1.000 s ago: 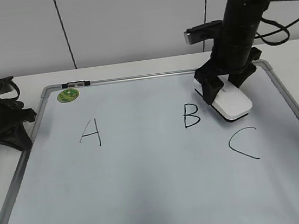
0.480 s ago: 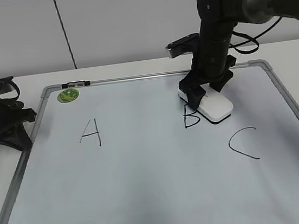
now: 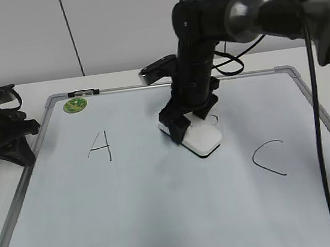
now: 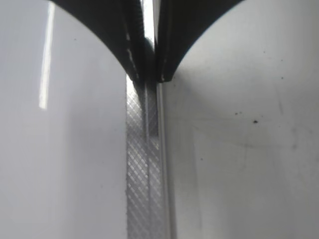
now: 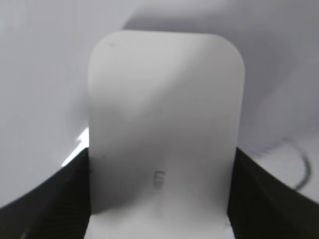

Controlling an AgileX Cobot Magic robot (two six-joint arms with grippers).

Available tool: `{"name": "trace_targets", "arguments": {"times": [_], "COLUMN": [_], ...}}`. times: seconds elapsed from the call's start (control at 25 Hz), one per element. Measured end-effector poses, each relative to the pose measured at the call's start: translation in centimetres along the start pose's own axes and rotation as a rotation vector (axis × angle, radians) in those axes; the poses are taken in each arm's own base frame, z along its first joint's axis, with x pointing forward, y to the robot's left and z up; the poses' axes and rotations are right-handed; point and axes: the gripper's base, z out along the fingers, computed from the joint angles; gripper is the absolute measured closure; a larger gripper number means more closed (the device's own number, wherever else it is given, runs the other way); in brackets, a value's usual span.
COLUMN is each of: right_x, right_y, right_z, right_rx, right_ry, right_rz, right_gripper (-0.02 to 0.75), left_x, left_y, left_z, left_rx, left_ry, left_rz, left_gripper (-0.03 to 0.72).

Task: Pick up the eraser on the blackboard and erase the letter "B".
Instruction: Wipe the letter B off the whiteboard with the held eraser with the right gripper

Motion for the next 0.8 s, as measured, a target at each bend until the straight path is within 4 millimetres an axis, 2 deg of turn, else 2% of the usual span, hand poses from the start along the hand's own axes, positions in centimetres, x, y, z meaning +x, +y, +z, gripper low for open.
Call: {"name": "trace_targets", "arguments": {"times": [0.12, 0.28, 0.52, 0.8], "right_x": [-0.6, -0.8, -0.5, 0.5], "right_y": [2.6, 3.3, 1.8, -2.3], "right_z": [0.3, 0.4, 0.3, -0.1], "right_rx": [-0.019, -0.016, 0.03, 0.042], "right_ry": [0.001, -0.003, 0.004, -0.01], "right_rz": [-0.064, -0.087, -0.039, 0.057], "right_gripper": [0.197, 0.197, 0.197, 0.197], "left_x": [0.0, 0.0, 0.0, 0.0], "left_y": [0.0, 0.0, 0.0, 0.0], "left_z": [0.0, 0.0, 0.1, 0.1], "left_rx": [0.0, 0.002, 0.002, 0.003], "left_ry": [0.0, 0.0, 0.001, 0.002], "left_rz": [0.0, -0.002, -0.002, -0.004], "left_gripper": [0.658, 0.658, 0.658, 0.658]}}
